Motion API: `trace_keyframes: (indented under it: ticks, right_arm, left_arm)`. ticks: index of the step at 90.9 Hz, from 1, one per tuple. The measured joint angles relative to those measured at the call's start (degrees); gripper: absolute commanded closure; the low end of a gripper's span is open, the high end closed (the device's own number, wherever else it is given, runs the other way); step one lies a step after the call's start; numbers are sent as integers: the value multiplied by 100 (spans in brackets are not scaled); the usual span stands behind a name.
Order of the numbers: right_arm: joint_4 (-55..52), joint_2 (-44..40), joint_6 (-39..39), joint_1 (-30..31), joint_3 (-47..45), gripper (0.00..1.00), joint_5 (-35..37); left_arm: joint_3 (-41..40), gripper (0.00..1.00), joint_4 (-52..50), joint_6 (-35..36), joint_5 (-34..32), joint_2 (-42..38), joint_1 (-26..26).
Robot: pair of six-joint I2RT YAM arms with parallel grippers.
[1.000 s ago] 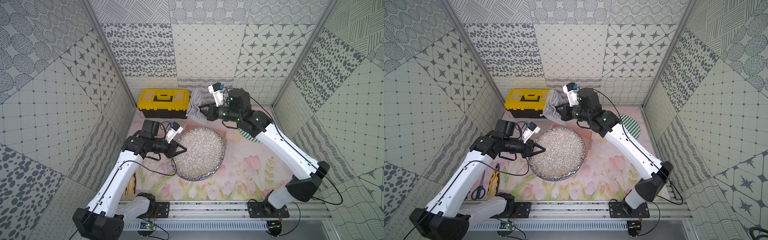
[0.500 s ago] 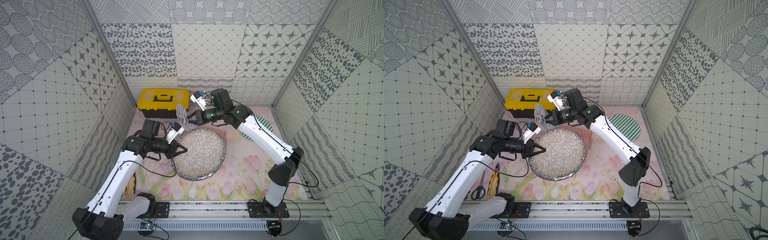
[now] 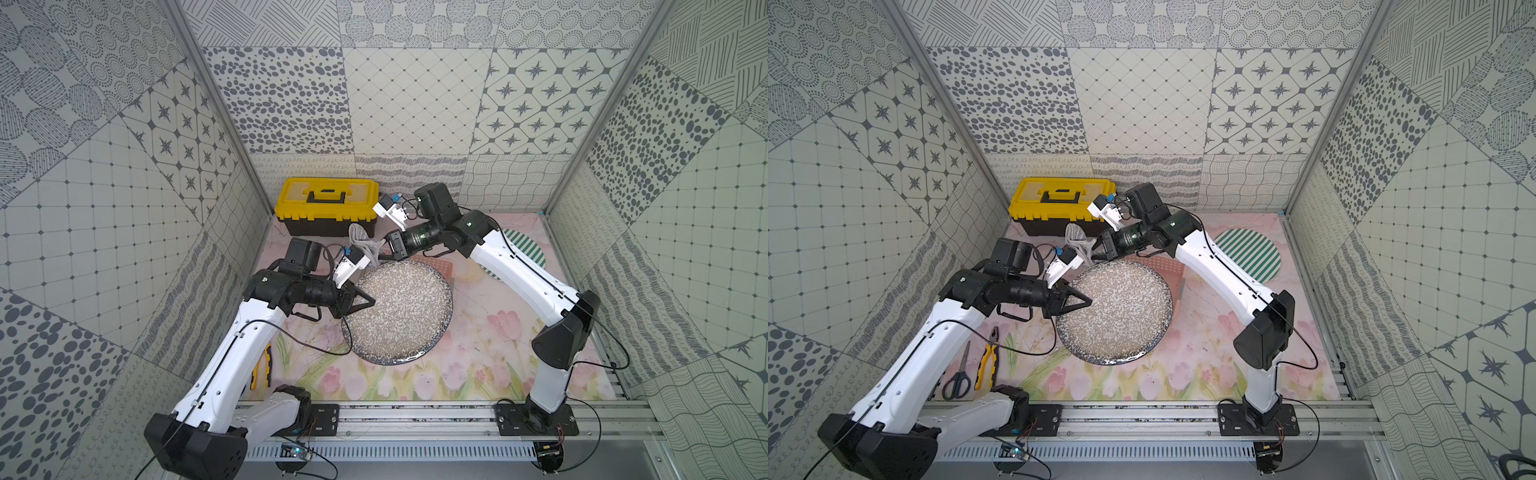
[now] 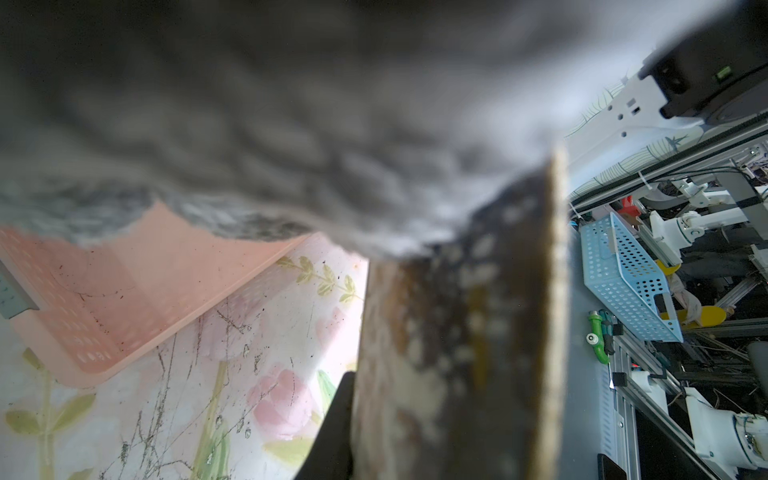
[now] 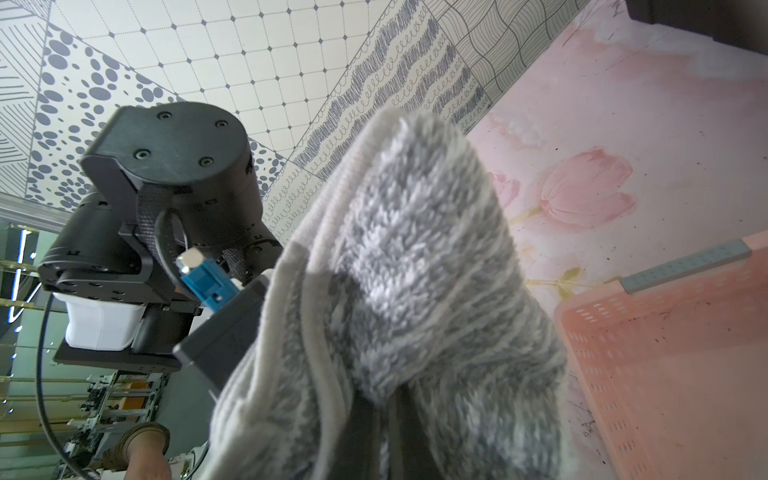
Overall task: Wipe the wet plate dry
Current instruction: Wipe the plate with towel.
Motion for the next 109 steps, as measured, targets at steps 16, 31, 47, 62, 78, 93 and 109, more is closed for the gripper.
trace_keyframes:
  ticks: [16,31,47,62,78,93,109]
  right_arm:
    - [-101,2,-205,-20,-2,100,-127]
    - [-94,-111,-330,-131,-249,100,-195]
    - [-59,-485,-382,-378,-800,100,-195]
    - [192,-962,-332,-680,-1438,100,-190]
    - [540,-1403,-181,-977,-2127,100,-197]
    - [793,-1650,-48,-1158,-2594,100,-197]
    - [1036,-1788,33,-1285,-2894,100,-170]
  left_arm:
    - [9,100,-37,24,0,0,-9]
    - [9,100,-37,13,-31,0,-9]
    - [9,100,-7,-28,-33,20,-13]
    - [42,100,90,-44,-13,42,-13]
    - [127,100,125,-90,39,83,4]
    - [164,100,166,-205,170,111,66]
    - [168,100,195,-339,315,125,221]
